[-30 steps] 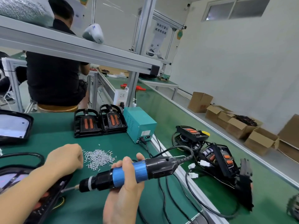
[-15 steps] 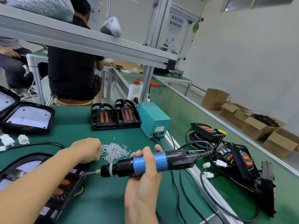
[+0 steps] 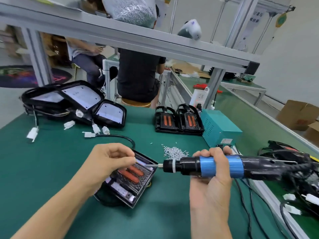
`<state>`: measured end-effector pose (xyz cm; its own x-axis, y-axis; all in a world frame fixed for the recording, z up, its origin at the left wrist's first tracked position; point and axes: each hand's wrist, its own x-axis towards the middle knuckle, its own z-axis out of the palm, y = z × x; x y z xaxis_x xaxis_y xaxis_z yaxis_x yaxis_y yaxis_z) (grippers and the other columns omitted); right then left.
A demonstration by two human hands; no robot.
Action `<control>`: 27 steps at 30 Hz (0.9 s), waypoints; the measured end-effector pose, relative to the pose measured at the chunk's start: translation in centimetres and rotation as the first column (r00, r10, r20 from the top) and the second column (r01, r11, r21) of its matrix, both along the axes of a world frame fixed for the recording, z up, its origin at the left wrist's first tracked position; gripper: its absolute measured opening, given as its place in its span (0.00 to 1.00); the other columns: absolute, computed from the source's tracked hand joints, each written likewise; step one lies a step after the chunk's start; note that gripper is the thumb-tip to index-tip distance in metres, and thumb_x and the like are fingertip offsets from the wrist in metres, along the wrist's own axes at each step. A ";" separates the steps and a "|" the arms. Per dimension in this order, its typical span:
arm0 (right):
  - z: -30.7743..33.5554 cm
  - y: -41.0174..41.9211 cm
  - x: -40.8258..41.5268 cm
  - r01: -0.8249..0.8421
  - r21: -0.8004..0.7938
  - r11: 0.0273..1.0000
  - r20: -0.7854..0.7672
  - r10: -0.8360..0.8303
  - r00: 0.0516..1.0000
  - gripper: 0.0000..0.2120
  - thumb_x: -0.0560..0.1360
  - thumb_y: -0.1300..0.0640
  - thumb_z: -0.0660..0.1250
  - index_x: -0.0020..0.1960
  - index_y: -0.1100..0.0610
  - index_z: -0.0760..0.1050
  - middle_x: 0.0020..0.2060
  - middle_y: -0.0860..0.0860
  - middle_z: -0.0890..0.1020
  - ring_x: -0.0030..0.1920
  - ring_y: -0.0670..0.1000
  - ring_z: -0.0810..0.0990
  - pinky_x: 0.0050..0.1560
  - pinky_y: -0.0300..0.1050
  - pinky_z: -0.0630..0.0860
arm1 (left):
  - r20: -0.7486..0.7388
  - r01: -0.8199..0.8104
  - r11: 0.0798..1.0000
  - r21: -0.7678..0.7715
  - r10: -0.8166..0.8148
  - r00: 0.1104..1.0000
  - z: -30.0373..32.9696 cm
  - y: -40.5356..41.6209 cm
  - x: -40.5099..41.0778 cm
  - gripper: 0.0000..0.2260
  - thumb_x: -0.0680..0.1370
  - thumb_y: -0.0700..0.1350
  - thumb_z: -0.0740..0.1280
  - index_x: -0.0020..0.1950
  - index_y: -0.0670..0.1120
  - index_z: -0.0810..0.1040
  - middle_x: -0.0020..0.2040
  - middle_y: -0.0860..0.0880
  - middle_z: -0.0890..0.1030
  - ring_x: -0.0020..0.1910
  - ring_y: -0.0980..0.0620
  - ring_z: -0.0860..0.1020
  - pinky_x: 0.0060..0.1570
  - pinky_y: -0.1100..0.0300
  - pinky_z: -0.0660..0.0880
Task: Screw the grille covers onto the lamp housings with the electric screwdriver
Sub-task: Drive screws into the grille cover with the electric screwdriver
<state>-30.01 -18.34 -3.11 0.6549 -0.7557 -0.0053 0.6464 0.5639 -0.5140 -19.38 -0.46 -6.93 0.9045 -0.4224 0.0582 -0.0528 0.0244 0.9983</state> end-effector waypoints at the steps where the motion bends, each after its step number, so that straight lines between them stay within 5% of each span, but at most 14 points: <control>1: 0.2 0.5 0.1 -0.018 -0.016 1.000 0.015 0.018 1.000 0.13 0.76 0.67 0.63 0.49 0.48 0.71 0.28 0.45 0.77 0.29 0.45 0.77 0.38 0.38 0.78 | -0.028 -0.012 0.999 -0.034 0.011 1.000 -0.1 0.5 -0.6 0.08 0.60 0.42 0.77 0.36 0.42 0.83 0.33 0.42 0.82 0.31 0.52 0.78 0.33 0.65 0.76; 6: 0.7 2.3 0.7 -0.104 -0.029 0.994 0.108 0.107 0.988 0.16 0.67 0.63 0.70 0.51 0.49 0.72 0.32 0.46 0.76 0.32 0.45 0.77 0.42 0.41 0.78 | -0.135 -0.067 0.981 -0.181 0.043 0.990 -0.4 2.1 -2.8 0.08 0.59 0.40 0.76 0.37 0.43 0.85 0.33 0.43 0.82 0.29 0.53 0.78 0.31 0.66 0.75; 15: 1.8 4.3 0.3 -0.140 -0.190 0.972 0.142 0.168 0.976 0.15 0.67 0.62 0.69 0.50 0.49 0.72 0.33 0.46 0.75 0.32 0.44 0.76 0.42 0.40 0.78 | -0.180 -0.097 0.956 -0.276 0.047 0.983 -0.3 3.1 -4.3 0.09 0.62 0.40 0.73 0.41 0.41 0.86 0.37 0.36 0.81 0.32 0.50 0.76 0.35 0.63 0.77; 27: 2.1 4.7 0.0 -0.129 -0.233 0.964 0.140 0.164 0.976 0.15 0.67 0.62 0.69 0.50 0.49 0.71 0.31 0.45 0.76 0.32 0.44 0.76 0.42 0.40 0.78 | -0.152 -0.070 0.954 -0.293 0.026 0.988 -0.7 3.2 -4.8 0.08 0.63 0.39 0.71 0.41 0.43 0.86 0.36 0.40 0.83 0.32 0.51 0.78 0.35 0.63 0.78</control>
<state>-30.00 -13.66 -1.05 0.7377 -0.6220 0.2624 0.6475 0.5420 -0.5357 -24.18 2.76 -7.61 0.9312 -0.3622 0.0413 0.0832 0.3215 0.9432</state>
